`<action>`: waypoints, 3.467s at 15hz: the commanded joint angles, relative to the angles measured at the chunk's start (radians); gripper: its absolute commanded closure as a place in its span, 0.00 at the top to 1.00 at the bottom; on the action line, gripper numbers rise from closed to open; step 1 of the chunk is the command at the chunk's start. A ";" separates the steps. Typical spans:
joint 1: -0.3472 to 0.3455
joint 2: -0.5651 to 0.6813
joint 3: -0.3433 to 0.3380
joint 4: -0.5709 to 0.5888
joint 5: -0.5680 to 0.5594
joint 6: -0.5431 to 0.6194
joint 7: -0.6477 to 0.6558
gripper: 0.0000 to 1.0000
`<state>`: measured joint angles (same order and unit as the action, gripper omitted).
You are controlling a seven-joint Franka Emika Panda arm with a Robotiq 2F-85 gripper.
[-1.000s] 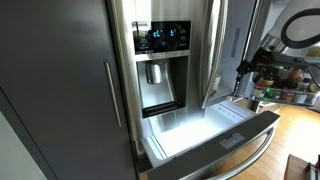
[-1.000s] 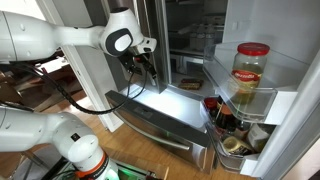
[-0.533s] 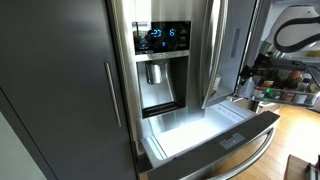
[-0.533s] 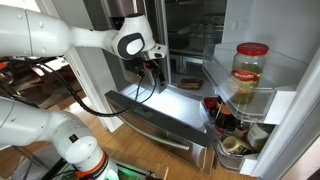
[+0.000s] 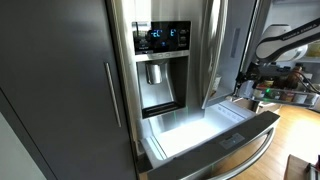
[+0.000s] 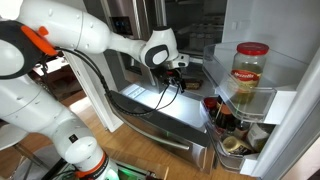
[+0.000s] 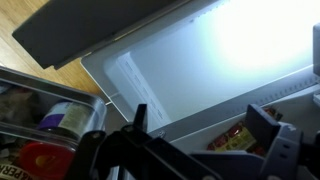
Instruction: Put the two packets in the open fridge drawer then close the drawer
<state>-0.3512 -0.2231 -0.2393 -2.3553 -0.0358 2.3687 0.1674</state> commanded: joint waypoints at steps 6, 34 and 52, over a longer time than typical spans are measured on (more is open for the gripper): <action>0.037 0.204 -0.019 0.096 0.011 0.173 0.013 1.00; 0.005 0.578 0.099 0.368 0.646 0.347 -0.197 1.00; -0.079 0.778 0.230 0.596 0.696 0.345 -0.263 1.00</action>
<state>-0.4085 0.5046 -0.0218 -1.8151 0.6395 2.7371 -0.0765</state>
